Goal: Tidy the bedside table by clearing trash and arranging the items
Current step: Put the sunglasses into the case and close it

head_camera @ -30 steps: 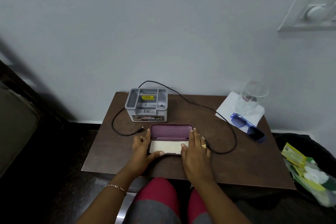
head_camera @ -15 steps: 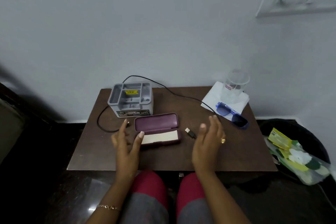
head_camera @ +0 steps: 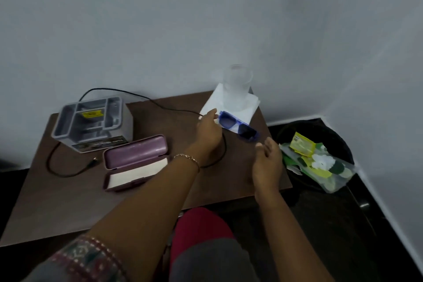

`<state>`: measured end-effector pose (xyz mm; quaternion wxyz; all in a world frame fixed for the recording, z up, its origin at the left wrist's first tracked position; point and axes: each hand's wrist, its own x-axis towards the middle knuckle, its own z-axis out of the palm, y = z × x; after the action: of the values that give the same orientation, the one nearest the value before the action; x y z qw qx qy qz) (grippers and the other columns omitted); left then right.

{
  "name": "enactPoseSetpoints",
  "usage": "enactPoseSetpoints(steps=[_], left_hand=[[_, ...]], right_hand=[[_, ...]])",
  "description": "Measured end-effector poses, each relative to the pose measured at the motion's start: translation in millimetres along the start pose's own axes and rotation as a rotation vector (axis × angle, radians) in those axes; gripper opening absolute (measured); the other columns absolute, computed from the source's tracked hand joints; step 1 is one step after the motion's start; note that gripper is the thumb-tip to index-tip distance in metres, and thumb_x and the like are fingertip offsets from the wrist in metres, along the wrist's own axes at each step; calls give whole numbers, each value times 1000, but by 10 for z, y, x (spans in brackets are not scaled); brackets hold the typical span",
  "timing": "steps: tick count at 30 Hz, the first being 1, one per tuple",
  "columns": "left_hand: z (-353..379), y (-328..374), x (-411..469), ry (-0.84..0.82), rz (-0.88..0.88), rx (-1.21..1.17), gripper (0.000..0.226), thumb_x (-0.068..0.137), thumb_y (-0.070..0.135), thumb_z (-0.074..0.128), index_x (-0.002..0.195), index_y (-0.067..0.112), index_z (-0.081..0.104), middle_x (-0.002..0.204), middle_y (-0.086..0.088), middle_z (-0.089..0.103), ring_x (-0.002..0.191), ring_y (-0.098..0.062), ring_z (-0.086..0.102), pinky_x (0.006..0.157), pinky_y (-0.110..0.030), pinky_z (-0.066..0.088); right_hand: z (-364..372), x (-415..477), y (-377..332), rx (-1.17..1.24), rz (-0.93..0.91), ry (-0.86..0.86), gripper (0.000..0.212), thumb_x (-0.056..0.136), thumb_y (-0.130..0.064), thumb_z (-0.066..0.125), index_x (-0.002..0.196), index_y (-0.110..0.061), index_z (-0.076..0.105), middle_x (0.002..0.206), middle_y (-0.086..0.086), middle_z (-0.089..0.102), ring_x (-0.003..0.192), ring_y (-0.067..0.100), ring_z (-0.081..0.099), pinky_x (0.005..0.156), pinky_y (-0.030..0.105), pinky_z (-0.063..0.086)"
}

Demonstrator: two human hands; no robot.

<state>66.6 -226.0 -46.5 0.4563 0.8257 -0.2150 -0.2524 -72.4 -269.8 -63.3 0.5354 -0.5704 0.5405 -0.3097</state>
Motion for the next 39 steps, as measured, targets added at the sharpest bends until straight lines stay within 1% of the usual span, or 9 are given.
enactPoseSetpoints(steps=[8, 11, 13, 16, 23, 27, 33, 36, 39], left_hand=[[119, -64, 147, 5, 41, 330, 49, 91, 6, 44, 139, 12, 38, 141, -16, 41, 132, -32, 34, 97, -25, 17], [103, -20, 43, 74, 93, 255, 41, 91, 9, 47, 132, 10, 47, 132, -14, 51, 128, -29, 38, 85, -22, 17], [31, -15, -30, 126, 86, 156, 39, 90, 16, 52, 128, 14, 52, 126, -11, 57, 123, -28, 44, 90, -19, 20], [-197, -54, -172, 217, 56, -33, 36, 85, 29, 54, 119, 21, 61, 115, -7, 65, 111, -25, 57, 102, -39, 40], [-1184, -257, -735, 463, 49, -425, 11, 88, 15, 61, 95, 12, 68, 86, 2, 67, 74, -3, 60, 65, -14, 48], [-1662, -620, -1013, 568, -40, -400, 16, 85, 15, 65, 98, 8, 70, 84, 1, 69, 77, -5, 63, 74, -18, 50], [-1765, -1160, -1188, 592, -216, -372, 7, 83, 18, 67, 83, 25, 71, 84, 1, 71, 85, -15, 65, 88, -38, 53], [-1721, -1262, -1221, 575, -274, -335, 7, 82, 24, 68, 80, 30, 70, 91, 0, 72, 91, -15, 65, 86, -35, 51], [-1693, -1298, -1237, 564, -262, -319, 9, 82, 19, 68, 89, 19, 73, 93, -4, 73, 88, -15, 65, 83, -31, 50]], right_hand=[[91, 156, 37, -35, -64, -133, 44, 92, -13, 50, 135, -13, 45, 132, 9, 55, 117, 16, 54, 93, 26, 42], [86, 126, -7, -40, -97, -83, 41, 91, -16, 50, 132, -15, 50, 132, 7, 55, 121, 18, 52, 104, 41, 42], [73, 61, -69, -8, -109, -25, 37, 91, -15, 51, 128, -17, 53, 129, 6, 57, 119, 19, 53, 104, 43, 42], [106, -83, -208, 54, -109, -1, 31, 91, -17, 53, 121, -19, 60, 118, -2, 63, 111, 14, 57, 101, 39, 46], [521, -557, -496, 234, -54, -236, 17, 83, -9, 65, 100, -11, 70, 93, 3, 71, 89, 15, 68, 83, 30, 55], [848, -832, -529, 183, -27, -436, 14, 84, -2, 63, 95, -7, 70, 84, 6, 70, 74, 12, 66, 66, 16, 55], [1154, -1010, -373, -153, -206, -494, 13, 83, -3, 63, 91, -5, 72, 81, 10, 71, 71, 20, 67, 77, 36, 57], [1149, -1029, -271, -302, -282, -505, 17, 84, -3, 61, 97, -4, 71, 91, 13, 73, 74, 16, 62, 72, 24, 51], [1129, -1044, -227, -382, -374, -505, 18, 85, 0, 58, 97, -2, 71, 87, 10, 71, 69, 9, 57, 60, 2, 38]])
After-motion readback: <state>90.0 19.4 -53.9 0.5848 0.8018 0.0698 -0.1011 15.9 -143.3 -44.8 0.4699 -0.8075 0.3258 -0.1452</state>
